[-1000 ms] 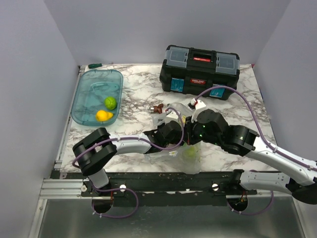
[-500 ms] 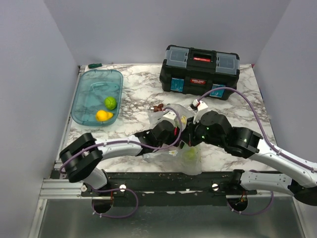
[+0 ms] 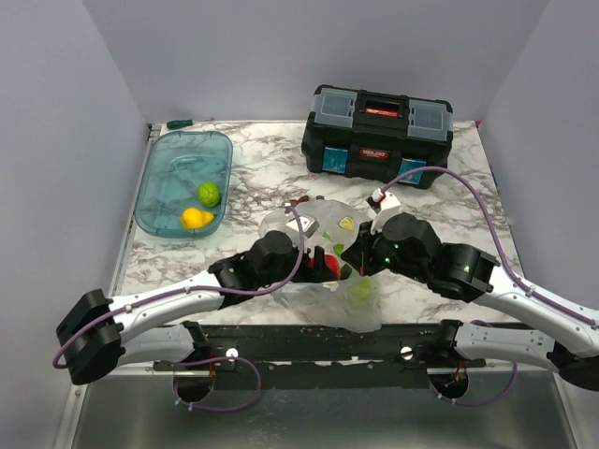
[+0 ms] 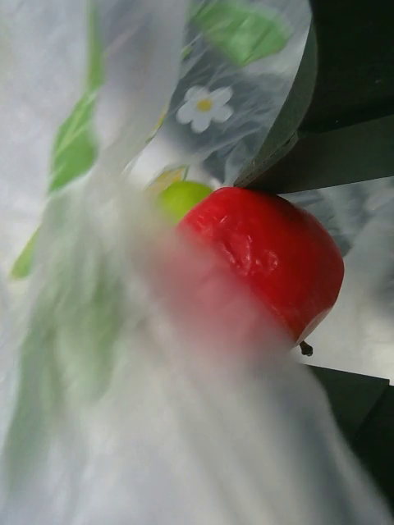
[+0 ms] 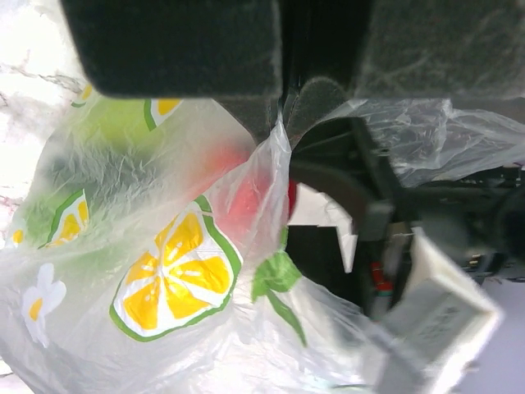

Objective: Take the fake fruits out of the plastic bag
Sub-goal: Take out the fake fruit from the plastic bag.

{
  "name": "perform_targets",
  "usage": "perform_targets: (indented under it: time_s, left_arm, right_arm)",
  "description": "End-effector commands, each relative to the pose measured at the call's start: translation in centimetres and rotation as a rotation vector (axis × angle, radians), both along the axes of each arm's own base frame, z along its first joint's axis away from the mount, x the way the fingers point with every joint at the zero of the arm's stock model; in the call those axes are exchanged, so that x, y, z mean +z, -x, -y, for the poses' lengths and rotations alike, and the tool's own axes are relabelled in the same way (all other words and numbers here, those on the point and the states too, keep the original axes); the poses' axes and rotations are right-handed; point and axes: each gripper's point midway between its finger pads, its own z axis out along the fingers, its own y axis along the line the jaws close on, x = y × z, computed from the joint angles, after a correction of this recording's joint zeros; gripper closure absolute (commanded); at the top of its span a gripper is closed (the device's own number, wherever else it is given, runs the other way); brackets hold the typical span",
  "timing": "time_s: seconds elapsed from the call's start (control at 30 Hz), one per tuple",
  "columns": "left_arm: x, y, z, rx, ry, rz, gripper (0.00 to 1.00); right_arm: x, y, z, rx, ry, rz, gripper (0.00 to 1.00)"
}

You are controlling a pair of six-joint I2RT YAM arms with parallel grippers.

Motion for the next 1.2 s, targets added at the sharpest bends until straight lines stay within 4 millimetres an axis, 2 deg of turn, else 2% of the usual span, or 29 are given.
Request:
perform_targets:
  time_s: [0.0, 0.1, 0.43, 0.63, 0.73, 0.87, 0.93, 1.0, 1.07, 1.17]
  left_arm:
    - [2.3, 3.5, -0.9, -0.134, 0.077, -0.038, 0.6]
    - [3.2, 4.2, -2.0, -0.142, 0.077, -0.031, 0.61]
    - [8.4, 5.6, -4.8, -0.137, 0.244, 0.035, 0.65]
    - [9.9, 5.8, -6.1, -0.145, 0.246, 0.058, 0.67]
    - [10.2, 5.8, -6.6, -0.156, 0.251, 0.075, 0.73]
    - [9.8, 4.4, -8.4, -0.071, 0.185, 0.08, 0.74]
    - [9.8, 3.0, -10.4, 0.045, 0.121, 0.101, 0.81]
    - [10.7, 1.2, -13.1, 0.213, 0.06, 0.142, 1.0]
    - [12.0, 0.6, -14.9, 0.298, 0.043, 0.186, 1.0]
    - [14.3, 0.7, -15.8, 0.319, 0.081, 0.243, 1.0]
  right_arm:
    - [-0.4, -0.6, 0.8, -0.068, 0.003, 0.005, 0.99]
    - [-0.2, -0.8, 0.7, -0.079, -0.008, 0.011, 0.99]
    - [-0.7, -0.7, 0.8, -0.086, -0.008, 0.004, 0.99]
    - [-0.8, -0.6, 1.2, -0.091, -0.005, 0.002, 0.99]
    - [-0.7, -0.6, 1.3, -0.096, -0.007, 0.005, 0.99]
    - [-0.8, -0.6, 1.3, -0.095, -0.003, 0.004, 0.99]
    - [-0.8, -0.6, 1.4, -0.096, -0.002, 0.003, 0.99]
    - [-0.9, -0.6, 1.4, -0.098, 0.0, 0.003, 0.99]
    - [-0.9, -0.6, 1.5, -0.099, 0.003, 0.006, 0.99]
    - [-1.2, -0.7, 1.4, -0.098, 0.012, 0.005, 0.99]
